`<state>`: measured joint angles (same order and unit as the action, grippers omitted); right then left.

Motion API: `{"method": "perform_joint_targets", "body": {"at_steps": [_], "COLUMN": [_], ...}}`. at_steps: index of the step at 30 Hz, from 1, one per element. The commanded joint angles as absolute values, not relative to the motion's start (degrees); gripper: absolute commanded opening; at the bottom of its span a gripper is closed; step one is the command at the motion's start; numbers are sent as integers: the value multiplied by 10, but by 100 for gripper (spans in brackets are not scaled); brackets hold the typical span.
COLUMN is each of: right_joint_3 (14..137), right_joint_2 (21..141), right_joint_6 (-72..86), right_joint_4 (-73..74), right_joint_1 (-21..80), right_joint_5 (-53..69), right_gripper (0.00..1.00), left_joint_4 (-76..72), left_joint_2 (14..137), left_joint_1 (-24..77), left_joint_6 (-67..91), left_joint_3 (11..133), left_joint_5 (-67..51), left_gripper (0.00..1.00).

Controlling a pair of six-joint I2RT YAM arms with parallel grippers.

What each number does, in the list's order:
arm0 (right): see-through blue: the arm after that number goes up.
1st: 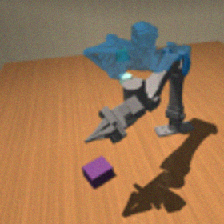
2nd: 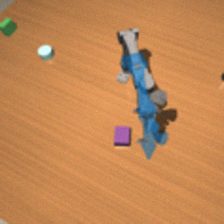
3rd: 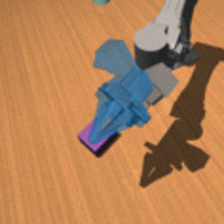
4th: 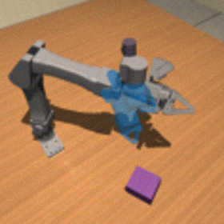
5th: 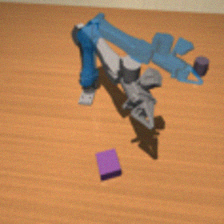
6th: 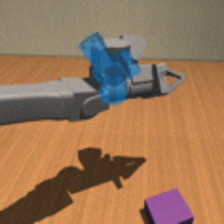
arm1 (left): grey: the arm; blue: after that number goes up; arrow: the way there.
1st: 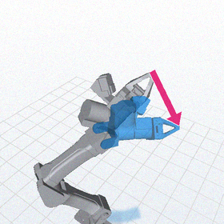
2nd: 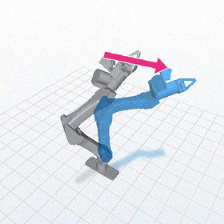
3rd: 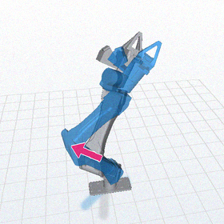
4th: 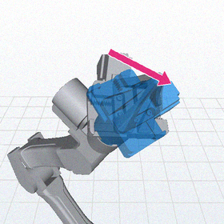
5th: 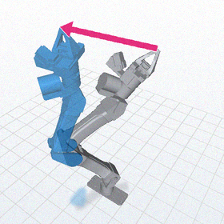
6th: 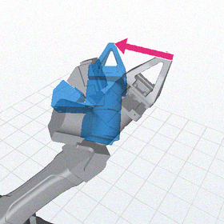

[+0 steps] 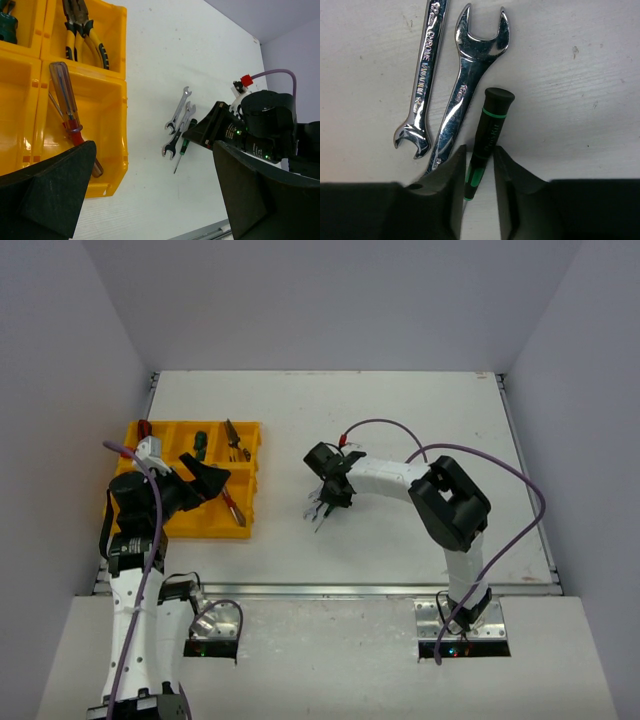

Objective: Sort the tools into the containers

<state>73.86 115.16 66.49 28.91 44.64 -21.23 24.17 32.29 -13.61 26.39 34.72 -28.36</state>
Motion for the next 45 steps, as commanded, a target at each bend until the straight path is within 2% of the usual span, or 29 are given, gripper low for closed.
{"method": "perform_joint_targets", "body": {"at_steps": [1,5,11,13,14,18,20,23,24,27,31,34,36,39,42,45], "right_joint_3": [710,693,679,674,667,596,532,465,425,393,346,333,332,336,341,344], "right_joint_2": [1141,1128,1120,1116,1108,1021,964,882,853,806,728,696,682,673,672,669], "right_joint_6": [703,706,690,682,670,580,498,397,338,289,279,279,281,289,292,294], "right_joint_4": [302,302,302,297,287,168,76,-105,-166,-229,-264,-265,-269,-276,-275,-277], "right_joint_1": [446,446,440,441,441,450,456,466,470,478,485,485,485,485,485,485], "right_joint_5": [-226,-235,-223,-217,-209,-165,-113,49,149,283,265,237,233,236,237,241], "right_gripper": [24,12,14,8,0,0,0,0,0,0,0,0,0,0,0,0], "left_joint_4": [209,208,208,208,208,207,195,166,115,4,-76,-109,-119,-145,-161,-167], "left_joint_2": [320,324,331,332,332,341,352,364,378,399,400,402,410,435,452,471], "left_joint_1": [-131,-131,-131,-131,-131,-124,-101,-53,-15,67,149,196,229,277,319,347], "left_joint_6": [256,256,255,255,255,255,265,283,314,379,430,452,462,474,480,477], "left_joint_3": [351,351,352,352,352,353,349,334,323,274,253,245,241,238,240,249], "left_joint_5": [-302,-301,-308,-310,-311,-317,-318,-317,-329,-385,-359,-326,-314,-287,-272,-247], "left_gripper": [100,100,100,100,100,100,100,100,100,100,99,94,84,76,71,53]}}
